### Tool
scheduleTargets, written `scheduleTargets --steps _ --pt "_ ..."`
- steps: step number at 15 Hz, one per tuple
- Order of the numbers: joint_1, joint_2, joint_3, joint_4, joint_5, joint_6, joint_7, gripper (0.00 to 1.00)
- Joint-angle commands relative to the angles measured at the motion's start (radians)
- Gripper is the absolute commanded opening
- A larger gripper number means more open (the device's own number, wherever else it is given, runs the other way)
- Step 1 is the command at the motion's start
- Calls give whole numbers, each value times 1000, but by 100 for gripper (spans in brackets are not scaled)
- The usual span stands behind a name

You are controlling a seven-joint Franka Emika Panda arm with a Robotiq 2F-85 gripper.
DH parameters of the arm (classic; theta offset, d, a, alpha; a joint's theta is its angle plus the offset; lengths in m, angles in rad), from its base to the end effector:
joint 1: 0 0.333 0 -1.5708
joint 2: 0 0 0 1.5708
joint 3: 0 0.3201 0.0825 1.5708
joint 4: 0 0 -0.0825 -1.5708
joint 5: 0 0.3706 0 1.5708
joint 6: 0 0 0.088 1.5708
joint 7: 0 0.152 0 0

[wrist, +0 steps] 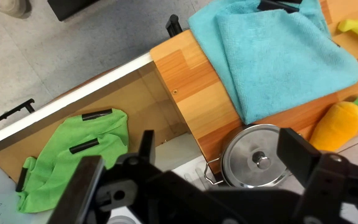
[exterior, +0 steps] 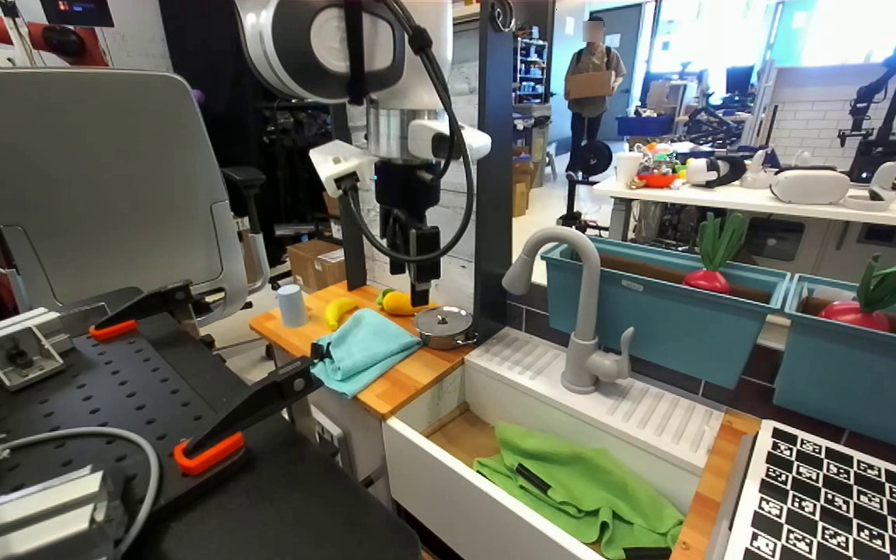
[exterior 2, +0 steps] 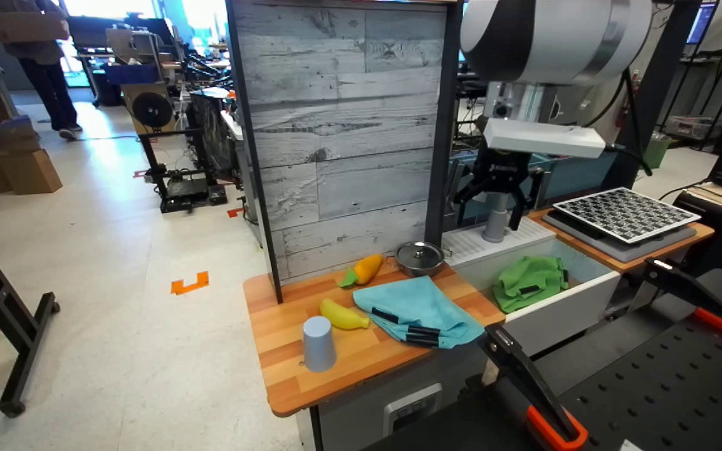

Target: Remove the silver lid from the silver pot

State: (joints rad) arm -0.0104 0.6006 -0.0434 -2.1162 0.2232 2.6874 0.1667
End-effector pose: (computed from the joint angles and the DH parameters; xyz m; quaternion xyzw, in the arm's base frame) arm 0.5592 -0.0345 0.0925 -0.9778 0.2060 0.0153 0.0344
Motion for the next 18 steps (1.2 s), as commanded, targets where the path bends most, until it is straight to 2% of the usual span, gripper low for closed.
scheduleTargets --steps 1,8,18 --pt "12 145 -3 161 7 -9 94 100" --pt "59 314 -17 372 7 -35 244 100" --pt "113 428 -45 542 0 -106 352 100"
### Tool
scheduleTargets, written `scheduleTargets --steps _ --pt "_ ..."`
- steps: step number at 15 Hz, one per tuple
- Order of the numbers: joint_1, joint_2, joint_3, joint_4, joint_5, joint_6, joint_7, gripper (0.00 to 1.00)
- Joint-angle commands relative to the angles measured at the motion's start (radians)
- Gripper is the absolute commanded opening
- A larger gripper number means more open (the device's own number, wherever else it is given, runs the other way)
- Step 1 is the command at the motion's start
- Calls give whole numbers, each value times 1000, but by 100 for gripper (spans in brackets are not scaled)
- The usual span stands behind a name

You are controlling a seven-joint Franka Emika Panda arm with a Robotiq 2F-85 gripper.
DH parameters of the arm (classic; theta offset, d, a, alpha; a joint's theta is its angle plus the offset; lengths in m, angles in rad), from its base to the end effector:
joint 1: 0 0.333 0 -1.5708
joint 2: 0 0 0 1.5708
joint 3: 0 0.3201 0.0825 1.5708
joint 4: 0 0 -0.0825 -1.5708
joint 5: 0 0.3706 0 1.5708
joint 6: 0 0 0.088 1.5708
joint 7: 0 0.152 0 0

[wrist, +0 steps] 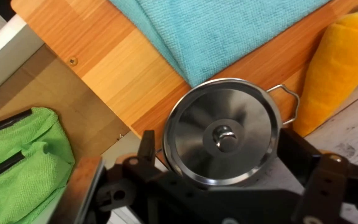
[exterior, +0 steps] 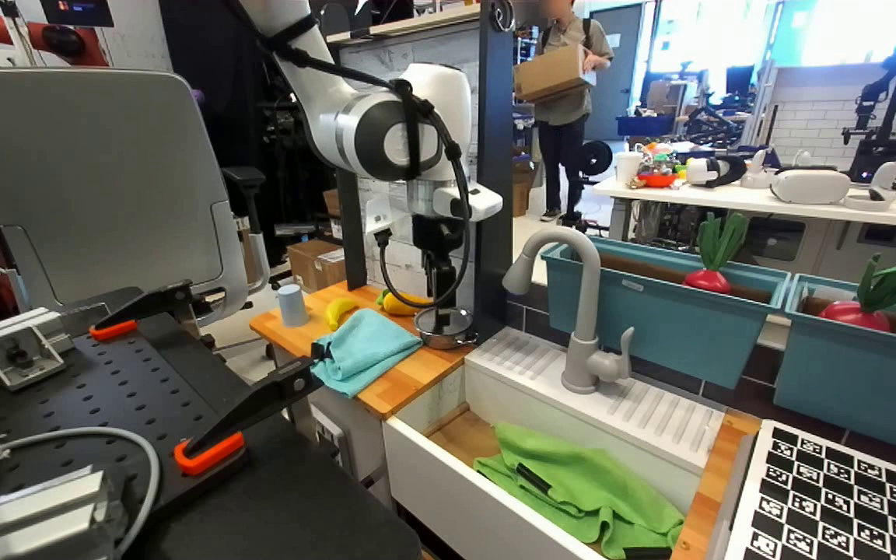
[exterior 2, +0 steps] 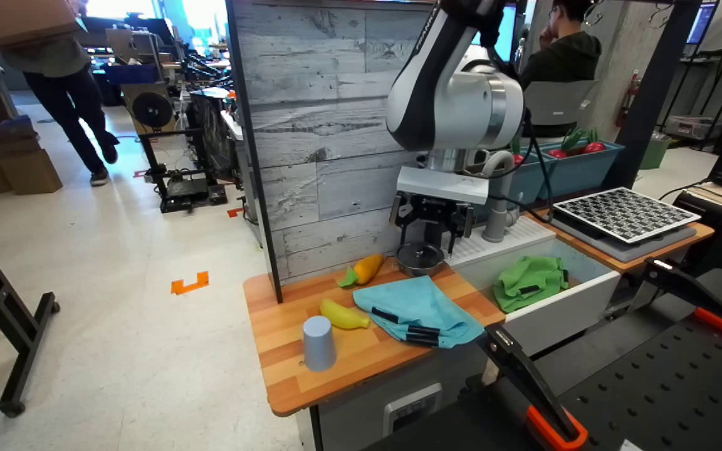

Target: Remove the silver lid from the silver pot

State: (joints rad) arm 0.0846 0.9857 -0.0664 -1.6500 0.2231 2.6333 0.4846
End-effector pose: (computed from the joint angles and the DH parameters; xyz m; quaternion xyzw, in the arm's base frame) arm 0.6522 0.0125 0.0058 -0.9502 0.3105 0.0051 0.0262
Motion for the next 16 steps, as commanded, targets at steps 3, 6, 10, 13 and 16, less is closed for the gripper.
scheduleTargets --steps 3,6,10,13,16 --pt "22 60 -29 96 -4 -78 55 74" --pt "26 68 -34 106 -6 -90 65 51" --pt "34 69 -38 105 -12 -84 77 22" --pt "45 60 -41 90 -17 -68 87 0" --pt "56 52 -45 75 -22 -56 88 0"
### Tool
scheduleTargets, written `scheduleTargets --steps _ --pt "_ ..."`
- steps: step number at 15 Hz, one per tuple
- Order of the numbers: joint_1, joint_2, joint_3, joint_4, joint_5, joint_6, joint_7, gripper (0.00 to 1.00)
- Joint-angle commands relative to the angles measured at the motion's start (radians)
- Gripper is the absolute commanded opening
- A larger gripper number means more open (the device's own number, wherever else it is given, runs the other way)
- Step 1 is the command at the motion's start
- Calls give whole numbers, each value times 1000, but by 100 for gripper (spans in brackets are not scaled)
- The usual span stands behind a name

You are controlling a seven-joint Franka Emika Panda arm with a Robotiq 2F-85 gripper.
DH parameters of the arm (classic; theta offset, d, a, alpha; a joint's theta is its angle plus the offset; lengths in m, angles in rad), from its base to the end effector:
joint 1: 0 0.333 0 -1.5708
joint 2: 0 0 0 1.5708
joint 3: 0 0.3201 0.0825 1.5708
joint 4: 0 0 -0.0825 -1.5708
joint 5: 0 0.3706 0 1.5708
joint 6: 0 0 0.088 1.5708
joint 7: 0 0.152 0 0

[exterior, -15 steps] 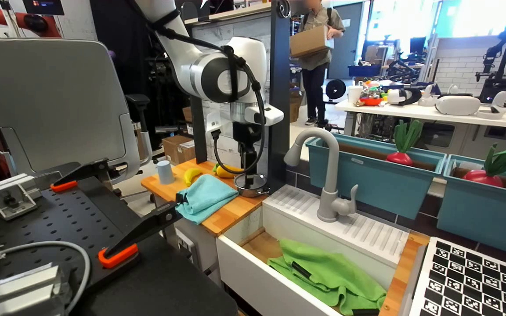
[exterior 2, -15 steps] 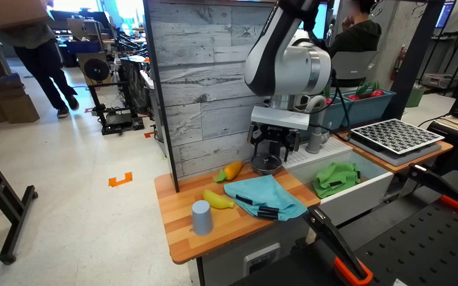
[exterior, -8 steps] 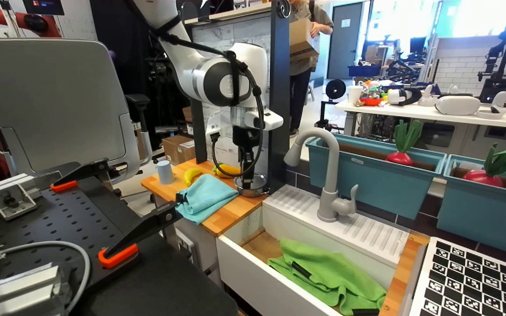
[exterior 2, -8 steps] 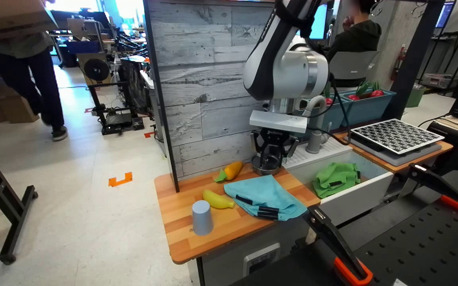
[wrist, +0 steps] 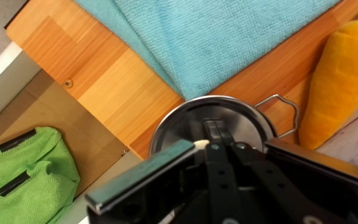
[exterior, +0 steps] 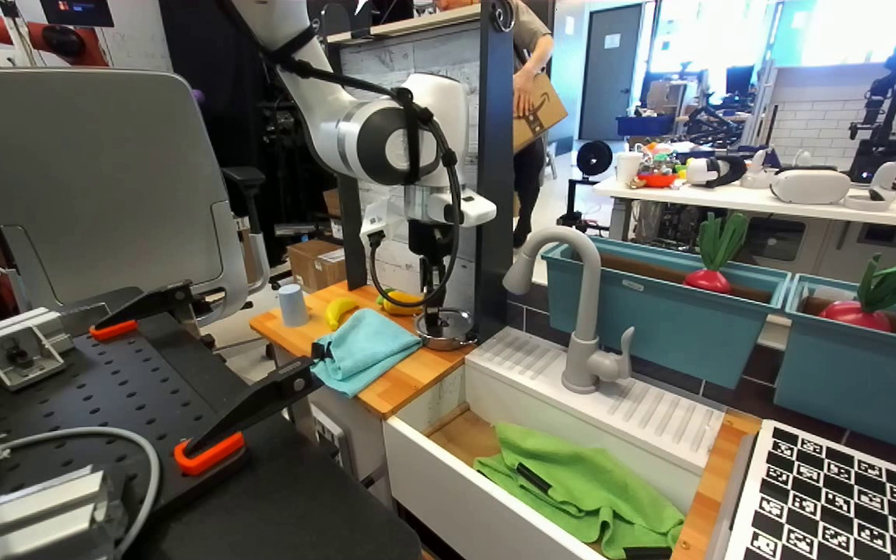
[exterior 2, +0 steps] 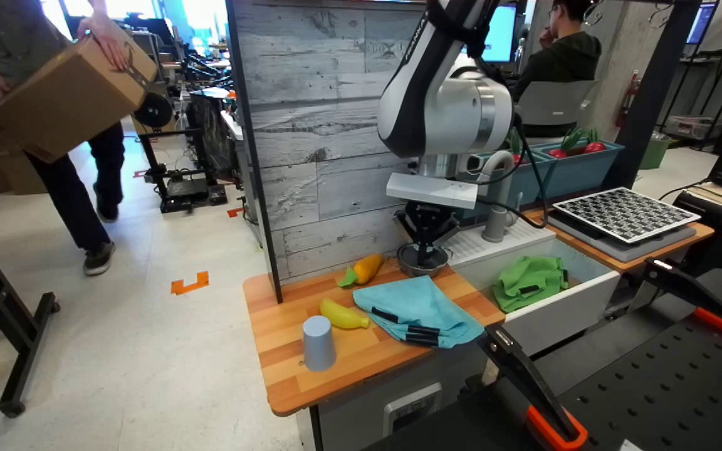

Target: Remove the silver lid from the silver pot

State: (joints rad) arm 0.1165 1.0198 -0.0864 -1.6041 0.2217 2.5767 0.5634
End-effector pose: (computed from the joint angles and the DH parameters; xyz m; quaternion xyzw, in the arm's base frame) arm 0.6525 0.0231 -0.0049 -0.9418 0.3351 0.0246 0.0135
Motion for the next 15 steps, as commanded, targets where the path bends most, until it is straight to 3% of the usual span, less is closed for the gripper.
scheduleTargets --steps 1,3,4,6,15 --pt "27 15 -28 24 -22 5 9 0" --pt "36 10 -35 15 -24 16 14 0" --pt "42 4 -41 7 -24 28 20 26" --pt "53 -2 -53 -3 -23 52 35 32" --pt "70 -8 -81 -22 -19 120 73 98"
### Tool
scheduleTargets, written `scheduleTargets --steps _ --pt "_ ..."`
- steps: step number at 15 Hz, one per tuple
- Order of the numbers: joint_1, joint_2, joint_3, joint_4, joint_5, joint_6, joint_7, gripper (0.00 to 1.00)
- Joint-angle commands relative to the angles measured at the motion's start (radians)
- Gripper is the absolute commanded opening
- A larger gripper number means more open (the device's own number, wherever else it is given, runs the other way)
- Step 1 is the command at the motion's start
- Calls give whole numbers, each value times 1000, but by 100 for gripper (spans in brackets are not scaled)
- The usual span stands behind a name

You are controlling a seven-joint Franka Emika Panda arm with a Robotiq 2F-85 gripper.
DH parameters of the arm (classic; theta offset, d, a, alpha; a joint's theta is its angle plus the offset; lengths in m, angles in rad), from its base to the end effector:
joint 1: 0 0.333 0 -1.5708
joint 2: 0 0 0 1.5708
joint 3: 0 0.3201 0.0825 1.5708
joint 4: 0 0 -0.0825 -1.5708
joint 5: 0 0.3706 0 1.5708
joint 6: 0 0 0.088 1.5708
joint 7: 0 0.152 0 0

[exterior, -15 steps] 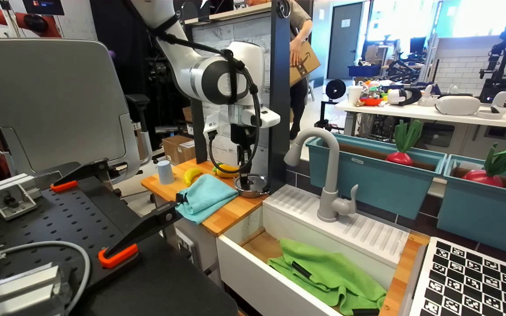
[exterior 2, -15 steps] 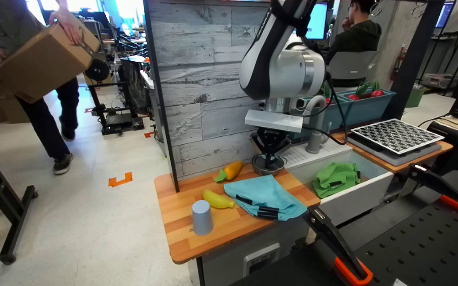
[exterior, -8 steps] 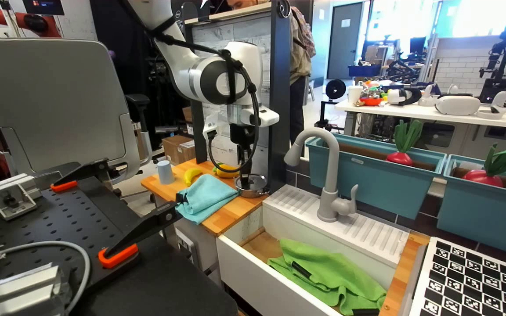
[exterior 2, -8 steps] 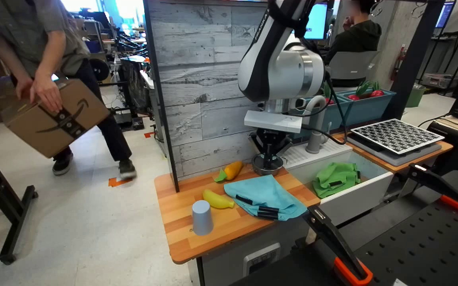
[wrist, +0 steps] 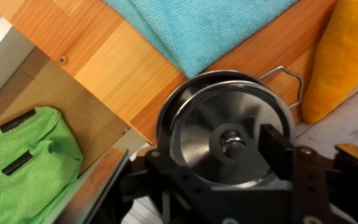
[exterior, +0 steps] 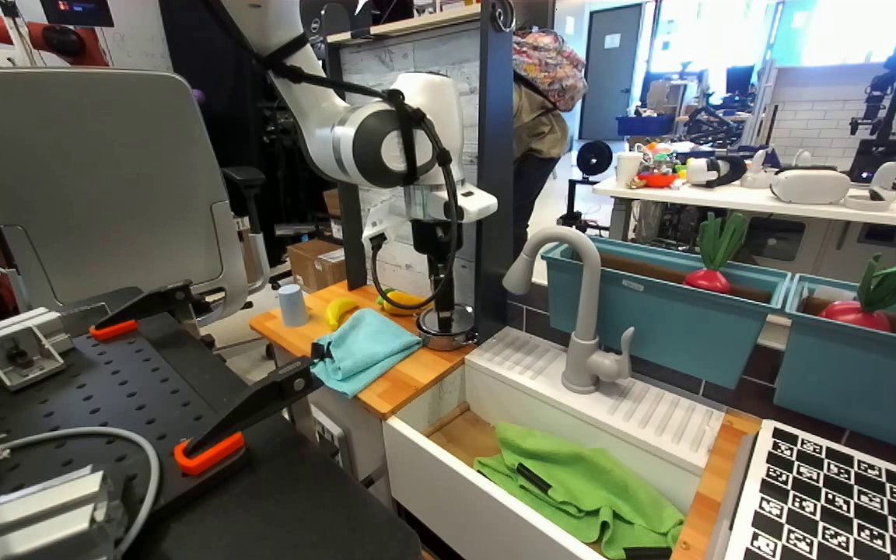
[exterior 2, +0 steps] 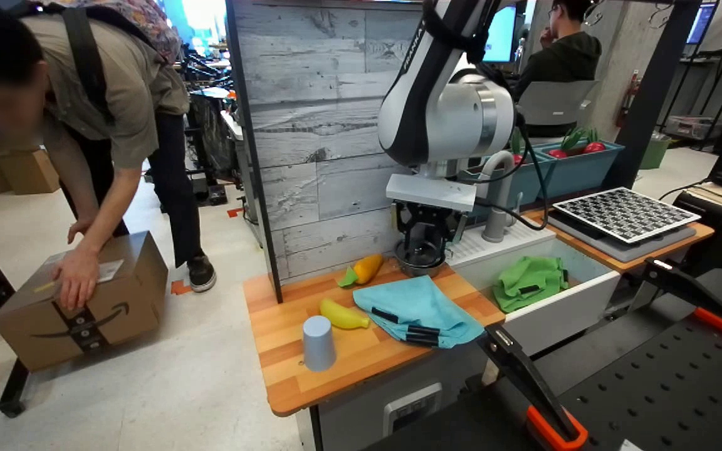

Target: Remove the silver lid from the silver pot

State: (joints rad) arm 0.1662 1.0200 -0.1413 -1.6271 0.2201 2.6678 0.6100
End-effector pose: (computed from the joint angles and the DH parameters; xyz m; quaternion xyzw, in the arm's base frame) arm 0.6580 0.0181 -0.0015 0.9373 -0.3479 0.0201 0.0017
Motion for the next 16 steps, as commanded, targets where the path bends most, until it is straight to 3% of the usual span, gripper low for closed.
scheduleTargets --steps 1,5,6,7,9,16 --pt "22 -7 -28 3 -18 29 31 100" --pt "35 5 -42 20 -24 24 60 100" --pt "40 9 -47 23 -27 22 67 93" --pt "44 12 -52 26 -31 19 72 72" --pt "58 21 -69 34 -41 13 90 67" --pt "86 32 -94 44 -84 8 151 15"
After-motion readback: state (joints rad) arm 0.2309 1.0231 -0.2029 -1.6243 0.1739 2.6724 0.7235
